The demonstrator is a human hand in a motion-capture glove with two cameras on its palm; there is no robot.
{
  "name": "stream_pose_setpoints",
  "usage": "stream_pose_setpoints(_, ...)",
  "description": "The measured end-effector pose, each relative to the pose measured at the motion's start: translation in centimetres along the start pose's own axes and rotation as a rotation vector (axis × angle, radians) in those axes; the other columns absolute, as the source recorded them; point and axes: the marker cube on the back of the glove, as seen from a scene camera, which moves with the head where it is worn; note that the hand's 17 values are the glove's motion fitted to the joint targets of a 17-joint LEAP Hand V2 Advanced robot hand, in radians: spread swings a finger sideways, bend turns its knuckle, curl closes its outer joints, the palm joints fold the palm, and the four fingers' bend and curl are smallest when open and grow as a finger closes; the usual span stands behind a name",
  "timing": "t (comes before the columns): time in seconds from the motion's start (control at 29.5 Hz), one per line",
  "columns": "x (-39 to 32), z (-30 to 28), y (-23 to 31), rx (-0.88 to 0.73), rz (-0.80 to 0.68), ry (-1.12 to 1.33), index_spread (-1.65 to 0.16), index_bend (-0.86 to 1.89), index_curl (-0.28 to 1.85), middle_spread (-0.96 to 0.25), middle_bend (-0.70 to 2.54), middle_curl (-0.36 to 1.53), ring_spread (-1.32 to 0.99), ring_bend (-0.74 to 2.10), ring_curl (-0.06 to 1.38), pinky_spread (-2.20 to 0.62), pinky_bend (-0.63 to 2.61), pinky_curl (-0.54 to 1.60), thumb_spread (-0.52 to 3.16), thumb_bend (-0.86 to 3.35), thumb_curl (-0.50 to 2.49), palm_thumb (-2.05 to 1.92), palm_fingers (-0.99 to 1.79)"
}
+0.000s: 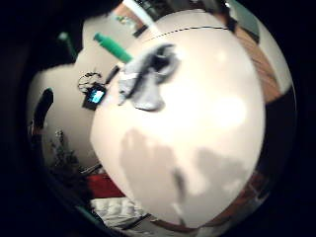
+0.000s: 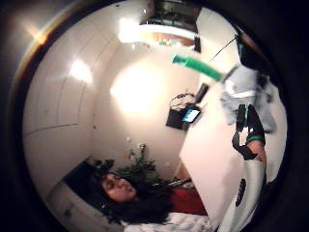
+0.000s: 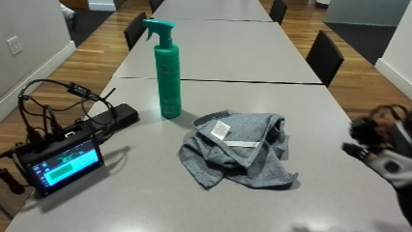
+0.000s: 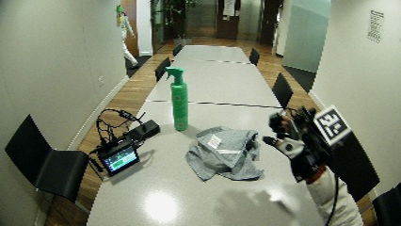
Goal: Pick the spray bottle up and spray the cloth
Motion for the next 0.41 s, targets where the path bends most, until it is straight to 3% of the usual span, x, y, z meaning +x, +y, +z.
stream_pose_setpoints(0.24,6.8,-5.6,11.8,0.317,-0.011,0.34,-0.23,0.15,0.37,0.01,0.26,0.44,-0.07,0.37,0.42,-0.09,0.4,0.37,0.78,-0.02,0.67,1.22,0.93)
stream_pose_setpoints(0.41,9.1,-6.0,15.2,0.472,-0.036,0.42,-0.22,0.14,0.38,0.0,0.28,0.46,-0.07,0.38,0.45,-0.12,0.4,0.4,0.75,-0.03,0.67,1.2,0.93)
